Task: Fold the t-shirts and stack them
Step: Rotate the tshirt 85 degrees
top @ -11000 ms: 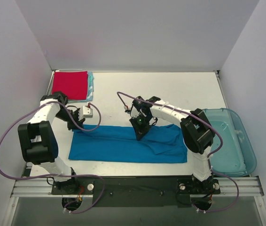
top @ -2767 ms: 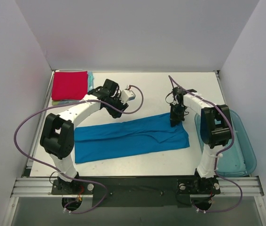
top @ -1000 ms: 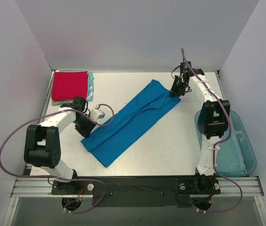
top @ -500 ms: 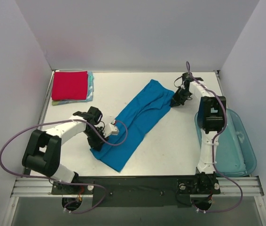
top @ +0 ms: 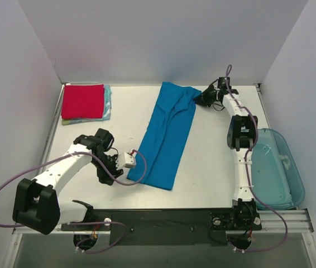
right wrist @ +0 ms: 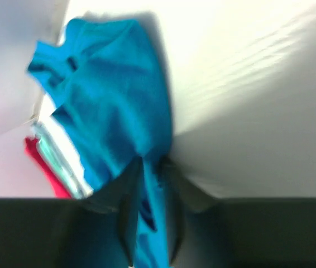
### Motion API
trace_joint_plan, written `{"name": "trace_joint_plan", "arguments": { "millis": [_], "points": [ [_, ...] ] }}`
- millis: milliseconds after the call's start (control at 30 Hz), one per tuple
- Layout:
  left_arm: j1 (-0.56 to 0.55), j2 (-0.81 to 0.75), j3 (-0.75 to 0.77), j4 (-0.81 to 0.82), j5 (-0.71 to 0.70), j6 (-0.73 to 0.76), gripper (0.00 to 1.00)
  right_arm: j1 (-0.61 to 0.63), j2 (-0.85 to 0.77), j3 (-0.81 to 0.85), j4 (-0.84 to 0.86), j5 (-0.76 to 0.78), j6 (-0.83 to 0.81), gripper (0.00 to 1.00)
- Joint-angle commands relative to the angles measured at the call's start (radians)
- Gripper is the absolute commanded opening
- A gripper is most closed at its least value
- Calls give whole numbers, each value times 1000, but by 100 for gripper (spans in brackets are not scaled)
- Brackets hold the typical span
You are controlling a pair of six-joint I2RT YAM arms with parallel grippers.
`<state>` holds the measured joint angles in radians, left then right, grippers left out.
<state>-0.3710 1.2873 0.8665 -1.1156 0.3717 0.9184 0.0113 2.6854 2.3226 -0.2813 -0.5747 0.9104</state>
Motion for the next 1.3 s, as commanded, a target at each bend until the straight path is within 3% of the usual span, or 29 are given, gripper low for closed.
{"name": "trace_joint_plan", "arguments": {
  "millis": [0, 100, 200, 300, 400, 633, 733, 867, 967, 1000, 1033, 1067, 1167, 1267],
  "points": [
    [0, -69, 22, 29, 96, 114, 48, -34, -37, -32, 93, -53, 73, 29],
    [0, -107, 6, 109, 154, 233, 49, -39, -210, -166, 85, -1, -16, 39],
    [-2, -138, -66, 264, 248, 422, 54, -36, -341, -291, -34, 100, -93, 50],
    [-5, -122, -174, 420, 280, 622, 59, 15, -516, -417, -156, 171, -223, 51],
    [-8, -48, -198, 539, 282, 666, 62, 102, -671, -660, -251, 206, -326, 51],
    [-52, 115, -80, 436, 303, 746, 70, 315, -970, -1147, -337, 79, -365, 51],
    [-62, 119, -104, 378, 296, 868, 70, 458, -998, -1261, -322, 62, -340, 52],
    [-89, 141, -138, 404, 273, 879, 68, 587, -957, -1327, -208, -26, -282, 52],
    [-146, 153, -136, 424, 273, 827, 58, 633, -914, -1310, -177, -39, -249, 52],
    [-155, 158, -136, 424, 266, 804, 54, 638, -891, -1307, -180, -40, -251, 51],
    [-173, 159, -136, 410, 265, 801, 52, 641, -878, -1312, -182, -40, -248, 43],
    [-189, 156, -136, 390, 260, 795, 50, 641, -869, -1328, -180, -43, -245, 30],
    [-218, 135, -142, 355, 271, 757, 50, 635, -878, -1384, -179, -40, -258, 4],
    [-279, 118, -155, 344, 297, 717, 51, 574, -947, -1479, -182, -10, -262, 0]
  ]
}}
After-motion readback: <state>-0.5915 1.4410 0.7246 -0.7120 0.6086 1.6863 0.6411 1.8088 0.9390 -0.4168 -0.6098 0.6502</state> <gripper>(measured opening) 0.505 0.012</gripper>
